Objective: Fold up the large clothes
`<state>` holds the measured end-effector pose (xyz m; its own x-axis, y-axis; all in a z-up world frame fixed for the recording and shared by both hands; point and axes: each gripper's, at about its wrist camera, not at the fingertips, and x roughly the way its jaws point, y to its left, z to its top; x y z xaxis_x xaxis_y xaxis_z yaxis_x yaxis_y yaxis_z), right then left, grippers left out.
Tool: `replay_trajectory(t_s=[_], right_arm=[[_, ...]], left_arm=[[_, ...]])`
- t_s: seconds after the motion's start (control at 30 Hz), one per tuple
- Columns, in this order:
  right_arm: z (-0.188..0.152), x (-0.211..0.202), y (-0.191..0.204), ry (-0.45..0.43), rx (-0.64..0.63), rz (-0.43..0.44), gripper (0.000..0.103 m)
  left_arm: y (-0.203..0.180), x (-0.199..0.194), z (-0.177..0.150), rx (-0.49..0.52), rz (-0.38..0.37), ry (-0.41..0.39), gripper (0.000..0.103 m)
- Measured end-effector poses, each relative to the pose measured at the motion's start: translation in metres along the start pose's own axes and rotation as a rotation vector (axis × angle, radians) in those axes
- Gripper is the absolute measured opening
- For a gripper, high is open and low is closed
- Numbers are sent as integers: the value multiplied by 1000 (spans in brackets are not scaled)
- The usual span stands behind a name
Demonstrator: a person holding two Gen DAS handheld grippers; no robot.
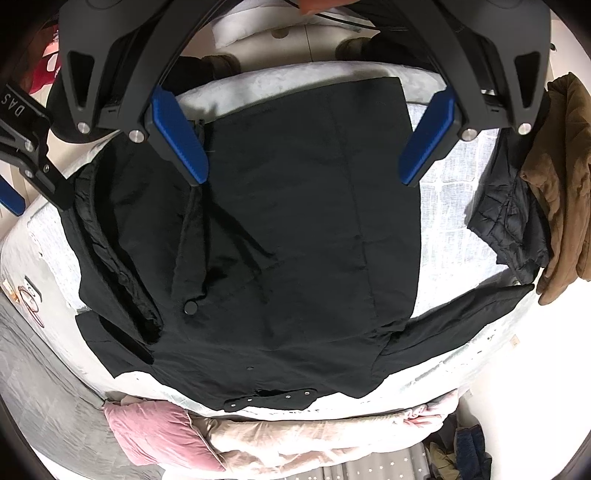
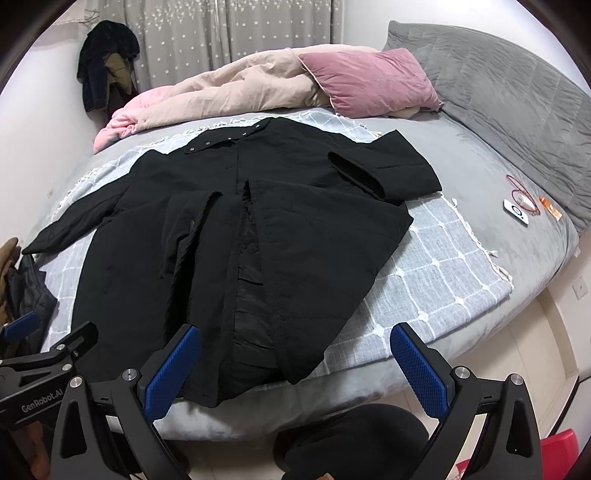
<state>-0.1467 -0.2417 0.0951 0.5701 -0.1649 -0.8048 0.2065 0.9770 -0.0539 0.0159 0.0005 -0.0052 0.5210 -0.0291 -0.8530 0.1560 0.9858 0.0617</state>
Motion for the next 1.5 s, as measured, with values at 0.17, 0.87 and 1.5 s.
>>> replay_trajectory(t_s=[0.17, 0.87, 1.5], right_arm=[[-1, -1, 0, -1, 0, 0, 103], [0, 1, 0, -3, 15, 6, 103], [8, 8, 11, -6, -19, 22, 103]], left_arm=[[1, -3, 0, -4, -4, -4, 102], [0, 0, 1, -9, -10, 2, 102], [6, 3, 0, -52, 8, 7, 102]])
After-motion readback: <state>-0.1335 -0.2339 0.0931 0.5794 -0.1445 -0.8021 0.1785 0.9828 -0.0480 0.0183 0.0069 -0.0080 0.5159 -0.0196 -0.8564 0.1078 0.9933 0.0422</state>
